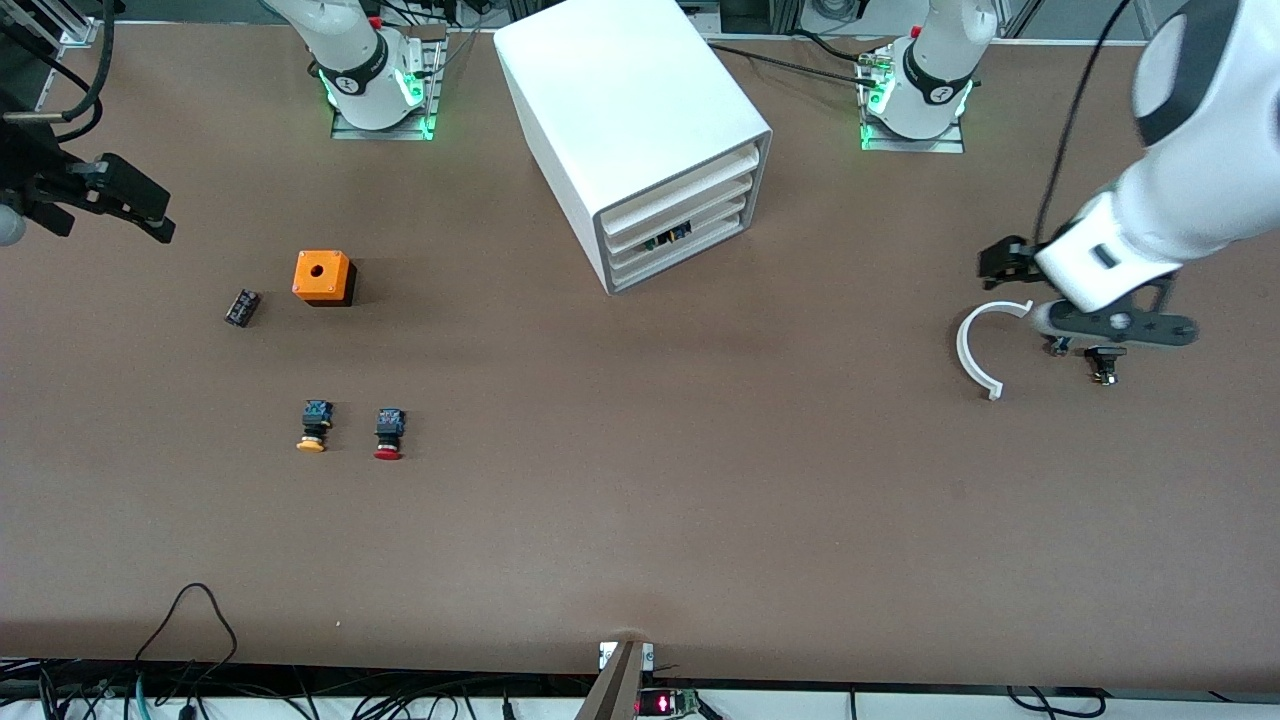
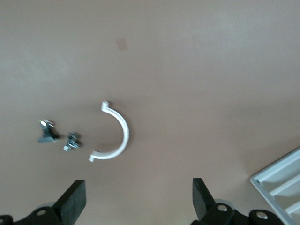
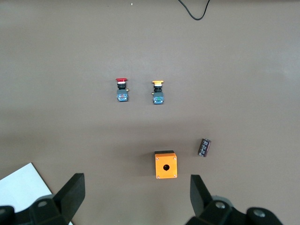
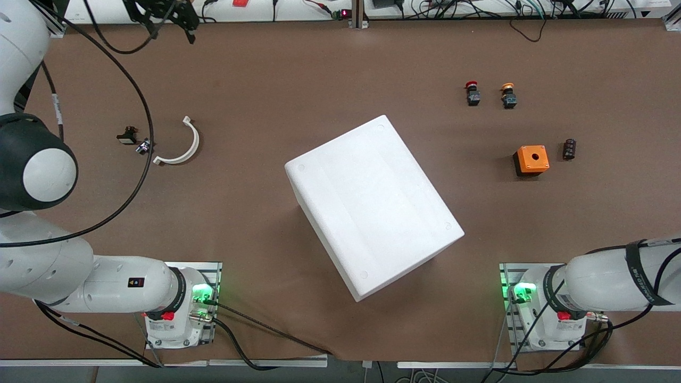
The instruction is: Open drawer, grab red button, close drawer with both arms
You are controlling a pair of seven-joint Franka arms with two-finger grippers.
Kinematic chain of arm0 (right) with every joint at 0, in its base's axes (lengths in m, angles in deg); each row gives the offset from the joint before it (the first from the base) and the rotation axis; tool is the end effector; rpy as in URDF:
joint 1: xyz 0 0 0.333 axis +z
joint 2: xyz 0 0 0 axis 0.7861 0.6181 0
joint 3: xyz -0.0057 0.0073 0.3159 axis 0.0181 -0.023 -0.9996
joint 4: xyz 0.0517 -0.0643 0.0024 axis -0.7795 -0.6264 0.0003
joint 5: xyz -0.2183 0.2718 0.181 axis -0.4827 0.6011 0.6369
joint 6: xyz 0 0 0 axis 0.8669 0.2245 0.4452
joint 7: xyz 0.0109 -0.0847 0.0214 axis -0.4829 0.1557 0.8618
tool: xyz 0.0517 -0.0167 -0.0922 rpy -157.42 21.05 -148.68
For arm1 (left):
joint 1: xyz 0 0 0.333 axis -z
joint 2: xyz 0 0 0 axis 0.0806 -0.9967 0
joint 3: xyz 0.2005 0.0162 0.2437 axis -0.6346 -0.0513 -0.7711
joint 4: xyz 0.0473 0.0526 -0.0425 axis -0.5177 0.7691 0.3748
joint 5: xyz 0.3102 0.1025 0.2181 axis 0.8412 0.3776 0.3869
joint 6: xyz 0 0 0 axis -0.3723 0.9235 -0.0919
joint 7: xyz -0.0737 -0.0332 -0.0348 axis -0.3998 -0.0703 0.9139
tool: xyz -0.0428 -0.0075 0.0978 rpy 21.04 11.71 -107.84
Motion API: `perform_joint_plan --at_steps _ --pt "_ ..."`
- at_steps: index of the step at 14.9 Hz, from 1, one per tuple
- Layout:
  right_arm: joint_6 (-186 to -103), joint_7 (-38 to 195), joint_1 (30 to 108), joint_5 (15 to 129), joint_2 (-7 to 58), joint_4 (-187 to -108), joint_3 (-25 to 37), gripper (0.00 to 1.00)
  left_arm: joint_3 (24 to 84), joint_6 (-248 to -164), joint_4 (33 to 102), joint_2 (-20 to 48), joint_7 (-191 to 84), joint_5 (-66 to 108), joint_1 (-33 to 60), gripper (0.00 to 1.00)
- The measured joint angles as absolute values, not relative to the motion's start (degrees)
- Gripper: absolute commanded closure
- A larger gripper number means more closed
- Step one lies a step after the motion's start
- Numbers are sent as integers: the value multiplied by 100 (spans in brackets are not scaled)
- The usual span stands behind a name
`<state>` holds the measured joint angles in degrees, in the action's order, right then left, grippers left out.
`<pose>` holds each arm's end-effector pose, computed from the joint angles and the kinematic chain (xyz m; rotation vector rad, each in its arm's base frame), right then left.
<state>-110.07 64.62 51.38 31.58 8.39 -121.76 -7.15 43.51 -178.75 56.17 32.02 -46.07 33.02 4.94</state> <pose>0.5694 0.0593 0.6829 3.0965 -0.0667 0.0512 0.5853 -0.0688 0.5670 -3.0817 0.2354 0.1569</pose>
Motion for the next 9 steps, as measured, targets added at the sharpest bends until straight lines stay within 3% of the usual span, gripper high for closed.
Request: perform_joint_plan --at_steps 5,9 --pt "-11003 6462 5133 3216 810 -12176 -705 1 3882 -18188 6106 3962 -4652 3302 699 0" --pt "-11001 6462 5132 3260 811 -12177 -687 1 3606 -18268 6295 4078 -4756 3180 812 0"
